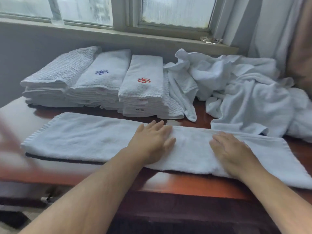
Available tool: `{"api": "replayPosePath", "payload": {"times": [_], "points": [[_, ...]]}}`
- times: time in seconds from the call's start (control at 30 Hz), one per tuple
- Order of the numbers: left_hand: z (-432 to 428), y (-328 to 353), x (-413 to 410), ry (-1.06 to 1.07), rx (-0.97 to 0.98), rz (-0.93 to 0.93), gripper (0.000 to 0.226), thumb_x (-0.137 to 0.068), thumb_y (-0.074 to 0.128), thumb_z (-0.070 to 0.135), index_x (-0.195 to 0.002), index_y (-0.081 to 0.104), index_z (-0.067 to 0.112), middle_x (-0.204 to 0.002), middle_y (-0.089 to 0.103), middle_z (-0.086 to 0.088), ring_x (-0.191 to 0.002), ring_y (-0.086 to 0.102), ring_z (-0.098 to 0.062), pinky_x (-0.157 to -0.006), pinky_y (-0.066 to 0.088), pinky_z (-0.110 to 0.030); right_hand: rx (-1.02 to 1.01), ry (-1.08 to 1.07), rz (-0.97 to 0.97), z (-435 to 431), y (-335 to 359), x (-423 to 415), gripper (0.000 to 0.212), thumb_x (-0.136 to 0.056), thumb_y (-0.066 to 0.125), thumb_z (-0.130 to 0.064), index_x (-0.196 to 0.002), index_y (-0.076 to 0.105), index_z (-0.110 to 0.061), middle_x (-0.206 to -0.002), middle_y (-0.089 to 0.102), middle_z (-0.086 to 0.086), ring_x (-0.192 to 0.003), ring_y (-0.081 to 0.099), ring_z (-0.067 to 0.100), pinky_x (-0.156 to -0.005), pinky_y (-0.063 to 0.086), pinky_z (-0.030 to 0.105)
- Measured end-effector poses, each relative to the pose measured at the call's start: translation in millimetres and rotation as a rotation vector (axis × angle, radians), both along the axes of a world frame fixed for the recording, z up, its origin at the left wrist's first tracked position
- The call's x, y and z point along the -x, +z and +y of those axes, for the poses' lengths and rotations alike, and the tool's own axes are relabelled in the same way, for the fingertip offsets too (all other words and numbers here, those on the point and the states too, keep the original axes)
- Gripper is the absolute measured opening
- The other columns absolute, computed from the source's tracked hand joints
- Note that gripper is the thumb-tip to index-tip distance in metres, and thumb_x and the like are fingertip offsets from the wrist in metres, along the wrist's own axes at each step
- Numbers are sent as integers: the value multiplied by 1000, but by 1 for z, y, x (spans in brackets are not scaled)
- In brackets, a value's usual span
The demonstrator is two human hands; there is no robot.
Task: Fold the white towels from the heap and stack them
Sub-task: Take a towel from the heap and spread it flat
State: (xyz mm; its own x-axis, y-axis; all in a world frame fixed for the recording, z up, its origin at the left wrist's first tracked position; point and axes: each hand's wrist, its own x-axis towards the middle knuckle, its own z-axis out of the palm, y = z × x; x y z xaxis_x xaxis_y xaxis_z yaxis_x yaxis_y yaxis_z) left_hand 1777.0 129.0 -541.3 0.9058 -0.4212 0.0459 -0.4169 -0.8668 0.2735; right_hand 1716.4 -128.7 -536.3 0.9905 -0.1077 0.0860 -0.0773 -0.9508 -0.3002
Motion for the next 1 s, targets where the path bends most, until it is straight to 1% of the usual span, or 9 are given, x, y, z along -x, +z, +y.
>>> {"api": "replayPosePath", "payload": {"times": [0.1,0.23,0.33,0.43,0.53,0.7,0.8,0.87,1.0], "points": [[-5,-7,-6,67,-81,21,68,-96,19,69,-157,15,40,-169,7,6,-155,2,-16,-123,3,-48,104,-102,182,-55,-10,4,73,-93,13,-68,-160,14,-39,-168,2,-20,-155,-3,9,-123,-2,43],[-13,-7,-4,136,-107,33,64,-99,19,61,-158,13,36,-169,7,4,-155,2,-19,-123,3,-50,139,-162,196,-89,-12,-6,74,-92,9,-67,-161,2,-39,-169,-4,-17,-156,-7,12,-125,0,45],[-30,0,5,72,-39,-44,52,-104,28,43,-155,26,34,-166,19,2,-153,13,-20,-123,9,-48,64,-123,131,-88,-10,-8,65,-101,26,-57,-160,22,-31,-168,14,-11,-156,7,15,-125,9,43],[-55,3,20,-147,73,-115,48,-103,32,46,-150,36,41,-163,27,9,-151,20,-14,-123,13,-42,-110,-269,-158,-97,1,11,41,-98,55,-34,-129,67,-11,-143,59,8,-134,48,27,-112,34,38],[-83,0,31,-236,71,-73,53,-102,25,58,-153,31,44,-166,19,13,-154,10,-13,-124,7,-42,-155,-547,-365,-111,12,46,41,-89,55,-31,-121,71,-10,-133,64,12,-126,52,35,-109,36,40],[-97,-10,37,-225,-42,-121,61,-98,13,63,-156,17,43,-168,8,10,-154,3,-14,-123,4,-43,-942,-835,-557,-106,17,90,43,-72,61,-33,-110,65,-13,-111,60,4,-106,56,21,-83,46,38],[-97,-10,34,-222,-63,-88,64,-96,9,63,-157,11,44,-168,4,12,-155,0,-13,-124,3,-42,-1450,-902,-658,-93,17,108,22,-87,58,-13,-95,61,7,-118,65,14,-111,64,24,-100,49,41],[-97,-10,35,-218,-64,-80,64,-96,9,63,-157,10,45,-168,3,12,-155,0,-12,-124,2,-43,-1655,-922,-644,-89,20,116,21,-92,55,-9,-105,58,6,-125,61,23,-122,60,31,-103,47,40],[-96,-9,37,-218,-53,-77,61,-98,10,61,-157,11,45,-168,2,13,-155,-1,-11,-124,1,-43,-2024,-794,-345,-79,26,112,65,-96,58,-19,-147,32,10,-136,52,34,-126,56,45,-101,49,52]]}}
